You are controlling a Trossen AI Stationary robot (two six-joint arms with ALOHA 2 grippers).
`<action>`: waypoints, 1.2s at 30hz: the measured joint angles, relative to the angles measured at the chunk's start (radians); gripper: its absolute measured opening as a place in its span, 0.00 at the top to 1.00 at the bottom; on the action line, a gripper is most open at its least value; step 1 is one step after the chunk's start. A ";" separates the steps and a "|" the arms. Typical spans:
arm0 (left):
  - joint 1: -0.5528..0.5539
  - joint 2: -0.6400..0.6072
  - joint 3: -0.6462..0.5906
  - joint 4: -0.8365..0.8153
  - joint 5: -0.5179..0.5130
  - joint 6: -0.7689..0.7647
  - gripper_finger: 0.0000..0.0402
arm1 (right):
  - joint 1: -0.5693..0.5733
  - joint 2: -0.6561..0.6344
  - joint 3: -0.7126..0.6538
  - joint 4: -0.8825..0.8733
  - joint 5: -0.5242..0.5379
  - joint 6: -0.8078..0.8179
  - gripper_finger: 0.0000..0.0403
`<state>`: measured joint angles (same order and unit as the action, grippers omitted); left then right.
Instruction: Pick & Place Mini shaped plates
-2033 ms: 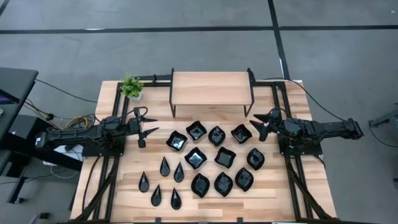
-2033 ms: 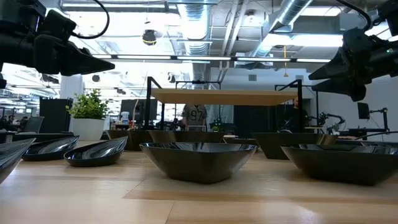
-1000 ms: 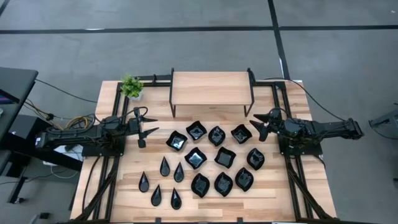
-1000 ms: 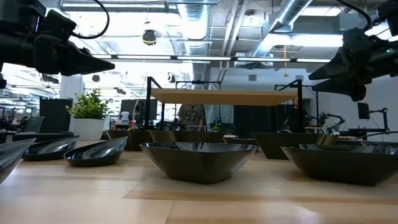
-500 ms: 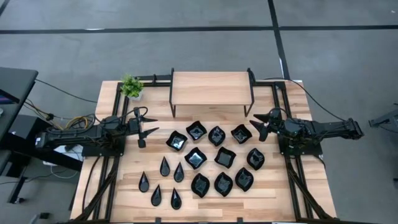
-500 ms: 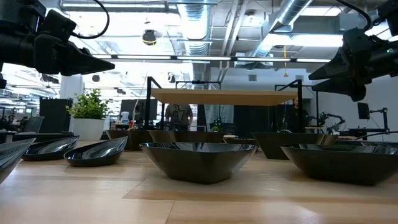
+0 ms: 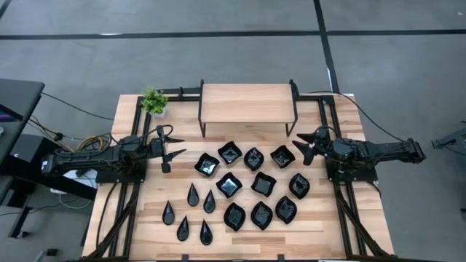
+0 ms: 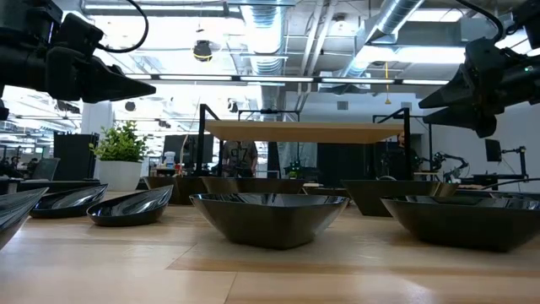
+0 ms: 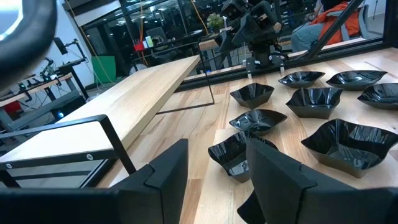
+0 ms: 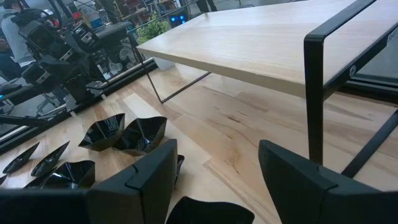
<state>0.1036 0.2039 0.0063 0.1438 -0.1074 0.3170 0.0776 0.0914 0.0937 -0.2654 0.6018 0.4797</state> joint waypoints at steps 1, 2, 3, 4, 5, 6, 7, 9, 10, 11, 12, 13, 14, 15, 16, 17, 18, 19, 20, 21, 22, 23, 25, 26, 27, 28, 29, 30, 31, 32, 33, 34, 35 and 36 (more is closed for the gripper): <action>0.000 0.000 0.000 0.001 0.000 -0.004 0.59 | 0.000 0.000 0.000 0.002 0.000 0.000 0.45; 0.000 0.000 0.000 0.004 0.001 -0.014 0.59 | 0.000 0.000 0.000 0.008 0.000 0.000 0.45; 0.000 0.000 0.000 0.008 0.003 -0.028 0.59 | 0.000 0.000 -0.001 0.010 0.000 0.000 0.45; 0.000 0.000 0.000 0.013 0.005 -0.043 0.59 | 0.000 0.000 -0.001 0.010 0.000 0.000 0.45; 0.000 0.000 0.000 0.021 0.007 -0.065 0.59 | 0.000 0.000 -0.001 0.010 0.000 0.000 0.45; 0.000 0.000 0.000 0.030 0.007 -0.089 0.59 | 0.000 0.000 -0.001 0.011 0.000 0.000 0.45; 0.000 0.000 0.000 0.043 0.007 -0.116 0.59 | 0.000 0.000 -0.001 0.011 0.000 0.000 0.45; 0.000 0.000 0.000 0.070 0.007 -0.185 0.59 | 0.000 0.000 -0.001 0.011 0.000 0.000 0.45; 0.000 0.000 0.000 0.082 0.007 -0.225 0.59 | 0.000 0.000 -0.001 0.011 0.000 0.000 0.45; 0.000 0.000 0.000 0.095 0.007 -0.264 0.59 | 0.000 0.000 -0.001 0.011 0.000 0.000 0.45; 0.000 0.000 0.000 0.107 0.007 -0.295 0.59 | 0.000 0.000 -0.001 0.012 0.000 0.000 0.45; 0.000 0.000 0.000 0.117 0.007 -0.314 0.59 | 0.000 0.000 -0.001 0.012 0.000 0.000 0.45; 0.000 0.000 0.000 0.121 0.007 -0.323 0.59 | 0.000 0.000 -0.001 0.012 0.000 0.000 0.45; 0.000 0.000 0.000 0.121 0.007 -0.323 0.59 | 0.000 0.000 -0.001 0.012 0.000 0.000 0.45; 0.000 0.000 0.000 0.121 0.007 -0.323 0.59 | 0.000 0.000 -0.001 0.014 0.000 0.000 0.45; 0.000 0.000 0.000 0.122 0.007 -0.323 0.59 | 0.000 0.000 -0.001 0.016 0.000 0.000 0.45; 0.000 0.000 0.000 0.126 0.007 -0.324 0.59 | 0.000 0.000 -0.001 0.019 0.000 0.001 0.45; 0.000 0.000 0.000 0.128 0.007 -0.334 0.59 | 0.000 0.000 -0.002 0.022 0.000 0.012 0.45; 0.000 0.000 0.000 0.133 0.007 -0.361 0.59 | 0.000 0.000 -0.002 0.024 0.000 0.036 0.45; 0.000 0.000 0.000 0.140 0.007 -0.395 0.59 | 0.000 0.000 -0.002 0.026 0.000 0.070 0.45; 0.000 0.000 0.000 0.149 0.007 -0.431 0.59 | 0.000 0.000 -0.002 0.029 0.000 0.108 0.45; 0.000 0.000 0.000 0.155 0.007 -0.465 0.59 | 0.000 0.000 -0.002 0.034 0.000 0.140 0.45; 0.000 0.000 0.000 0.166 0.007 -0.508 0.59 | -0.002 0.000 -0.002 0.040 0.000 0.170 0.45; 0.000 0.000 0.000 0.175 0.007 -0.522 0.59 | -0.002 0.000 -0.002 0.041 0.000 0.173 0.45; 0.000 0.000 0.000 0.183 0.007 -0.537 0.59 | -0.002 0.000 -0.002 0.041 0.000 0.173 0.45; 0.000 0.000 0.000 0.192 0.007 -0.553 0.59 | -0.002 0.000 -0.002 0.041 0.000 0.173 0.45; 0.000 0.000 0.000 0.203 0.007 -0.566 0.59 | -0.002 0.000 -0.002 0.041 0.000 0.173 0.45; 0.000 0.000 0.000 0.214 0.008 -0.578 0.59 | -0.002 0.000 -0.002 0.041 0.000 0.170 0.45; 0.000 0.000 0.000 0.222 0.009 -0.590 0.59 | -0.002 0.000 -0.002 0.041 0.000 0.168 0.45; 0.000 0.000 0.000 0.224 0.015 -0.602 0.59 | -0.002 0.000 -0.002 0.041 0.000 0.169 0.45; 0.000 0.000 0.000 0.223 0.025 -0.612 0.59 | -0.002 0.000 -0.002 0.042 0.000 0.169 0.45; 0.000 0.000 0.000 0.222 0.040 -0.618 0.59 | -0.002 0.000 -0.002 0.041 0.000 0.169 0.45; 0.000 0.001 0.004 0.217 0.059 -0.625 0.59 | -0.002 0.000 -0.002 0.041 0.000 0.169 0.45; 0.000 0.007 0.016 0.215 0.073 -0.635 0.59 | -0.002 0.000 -0.002 0.042 0.000 0.169 0.45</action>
<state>0.1033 0.2109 0.0220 0.3587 -0.0347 -0.3182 0.0753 0.0910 0.0917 -0.2239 0.6022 0.6483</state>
